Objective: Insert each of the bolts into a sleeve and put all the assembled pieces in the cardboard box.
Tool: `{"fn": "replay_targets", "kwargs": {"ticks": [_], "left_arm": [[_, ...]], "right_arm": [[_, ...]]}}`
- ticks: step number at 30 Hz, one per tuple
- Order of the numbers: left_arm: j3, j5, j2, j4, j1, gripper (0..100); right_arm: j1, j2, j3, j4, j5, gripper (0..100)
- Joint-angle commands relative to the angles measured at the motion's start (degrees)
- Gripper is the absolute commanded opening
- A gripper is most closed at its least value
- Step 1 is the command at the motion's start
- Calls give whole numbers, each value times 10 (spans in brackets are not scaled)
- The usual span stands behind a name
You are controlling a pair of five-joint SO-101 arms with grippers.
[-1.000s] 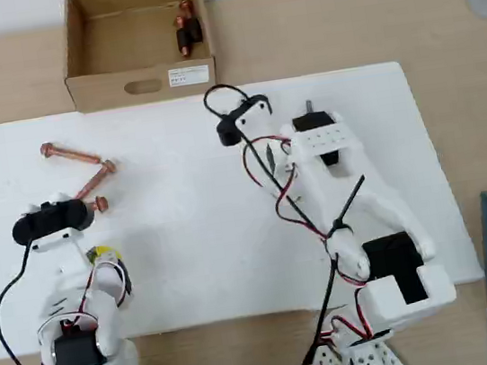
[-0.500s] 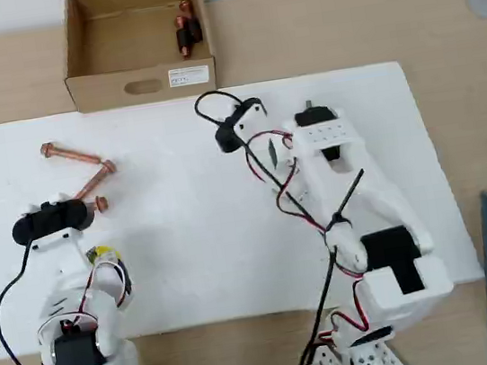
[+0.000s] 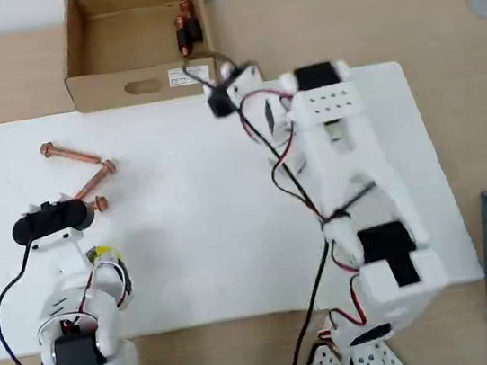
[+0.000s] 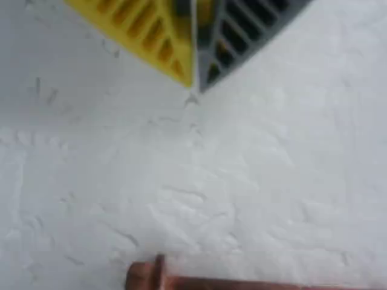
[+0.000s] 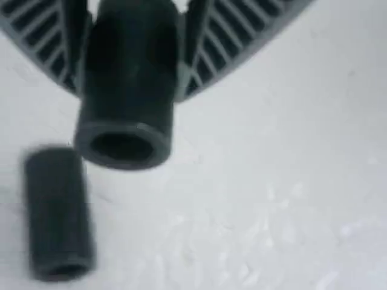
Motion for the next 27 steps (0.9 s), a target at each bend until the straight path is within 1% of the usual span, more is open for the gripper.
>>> {"fn": "replay_targets", "kwargs": {"ticks": [1,4,9,16,20,24,27], "left_arm": [[-4,-4,-5,-10,0,2],[-4,-4,-5,-10,0,2],[-4,-4,-5,-10,0,2],[-5,-5,-4,-9,0,2],[-21,-5,-3,-6,-4,2],[-64,-5,-3,-5,-4,3],[-102,-5,-1,-3,-4,3]], "right_arm": [[0,-70,-87,65,-12,11],[3,-101,-116,112,-13,11],[2,-195,-88,120,-45,11],[6,-395,52,120,-102,11],[30,-509,155,116,-108,11],[88,-598,247,103,-111,10],[162,-645,298,74,-151,9]]}}
